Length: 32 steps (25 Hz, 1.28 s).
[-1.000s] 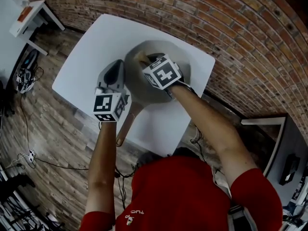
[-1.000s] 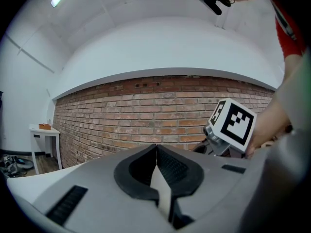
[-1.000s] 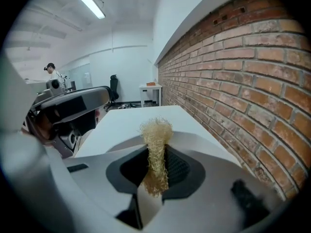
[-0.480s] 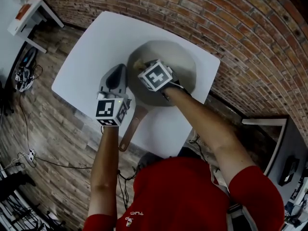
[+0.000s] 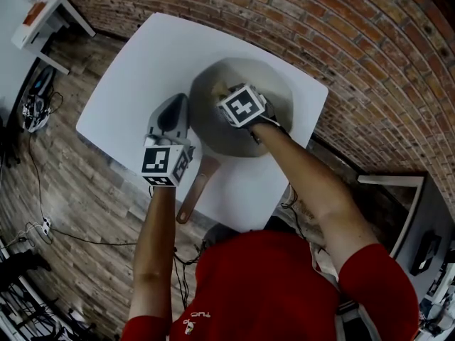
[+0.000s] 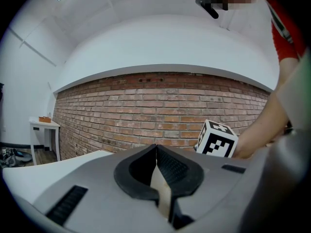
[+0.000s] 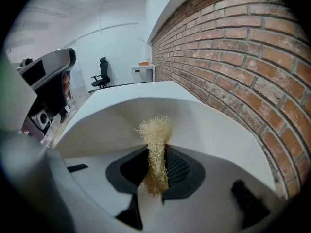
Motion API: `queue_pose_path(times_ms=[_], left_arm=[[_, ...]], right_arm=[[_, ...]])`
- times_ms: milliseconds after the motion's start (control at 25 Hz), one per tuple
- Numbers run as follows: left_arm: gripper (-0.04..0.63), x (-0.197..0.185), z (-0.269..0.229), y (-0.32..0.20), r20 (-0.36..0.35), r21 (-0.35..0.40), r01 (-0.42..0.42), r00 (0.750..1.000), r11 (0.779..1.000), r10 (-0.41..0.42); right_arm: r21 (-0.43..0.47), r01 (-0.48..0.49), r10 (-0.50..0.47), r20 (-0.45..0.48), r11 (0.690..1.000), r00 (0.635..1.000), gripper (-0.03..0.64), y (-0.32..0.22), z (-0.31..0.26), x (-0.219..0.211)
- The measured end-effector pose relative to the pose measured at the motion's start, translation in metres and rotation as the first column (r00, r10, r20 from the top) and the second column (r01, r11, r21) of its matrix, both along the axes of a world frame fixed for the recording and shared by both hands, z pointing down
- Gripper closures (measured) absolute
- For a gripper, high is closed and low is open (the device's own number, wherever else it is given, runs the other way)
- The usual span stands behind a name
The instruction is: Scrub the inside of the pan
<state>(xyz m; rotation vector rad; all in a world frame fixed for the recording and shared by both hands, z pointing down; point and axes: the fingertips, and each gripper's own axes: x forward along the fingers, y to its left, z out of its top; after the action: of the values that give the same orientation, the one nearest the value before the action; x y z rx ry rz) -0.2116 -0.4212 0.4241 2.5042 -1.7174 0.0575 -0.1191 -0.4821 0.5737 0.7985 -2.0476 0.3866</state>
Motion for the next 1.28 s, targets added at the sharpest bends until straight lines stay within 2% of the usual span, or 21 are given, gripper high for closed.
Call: queue_pose_path(times_ms=[120,280,400,640,800,920,1040,1280], left_arm=[[0.580,-0.002,0.002,0.000,-0.003,0.006,0.000,1.000,1.000,0.000],[0.580,-0.001,0.002,0.000,-0.003,0.003,-0.002,1.000,1.000,0.002],[0.580,0.003,-0.001,0.001,0.000,0.016,-0.007,1.000,1.000,0.007],[0.580,0.007,0.000,0.005,0.008,0.016,-0.007,1.000,1.000,0.007],[0.580,0.009,-0.003,0.012,0.016,0.019,-0.008,1.000,1.000,0.008],[0.580,0.010,-0.003,0.016,0.016,0.020,-0.002,1.000,1.000,0.001],[0.580,0.010,-0.004,0.020,0.017,0.020,0.001,1.000,1.000,-0.001],[0.580,0.007,-0.005,0.026,0.017,0.026,0.006,1.000,1.000,-0.006]], right_arm=[[0.005,-0.069,0.069,-0.042,0.998,0.997,0.531,-0.013,0.002,0.032],[0.028,-0.120,0.121,-0.031,0.992,0.992,0.530,-0.025,-0.004,0.058],[0.028,-0.126,0.126,-0.015,0.992,0.992,0.530,-0.020,-0.010,0.061],[0.006,0.007,-0.007,0.046,1.000,0.999,0.530,0.025,-0.026,0.013],[-0.033,0.125,-0.121,0.091,0.992,0.988,0.530,0.062,-0.029,-0.028],[-0.051,0.174,-0.172,0.041,0.983,0.984,0.530,0.076,-0.020,-0.034],[-0.052,0.181,-0.183,-0.035,0.982,0.982,0.531,0.076,-0.011,-0.022],[-0.017,0.092,-0.094,-0.122,0.996,0.988,0.529,0.048,-0.007,0.030]])
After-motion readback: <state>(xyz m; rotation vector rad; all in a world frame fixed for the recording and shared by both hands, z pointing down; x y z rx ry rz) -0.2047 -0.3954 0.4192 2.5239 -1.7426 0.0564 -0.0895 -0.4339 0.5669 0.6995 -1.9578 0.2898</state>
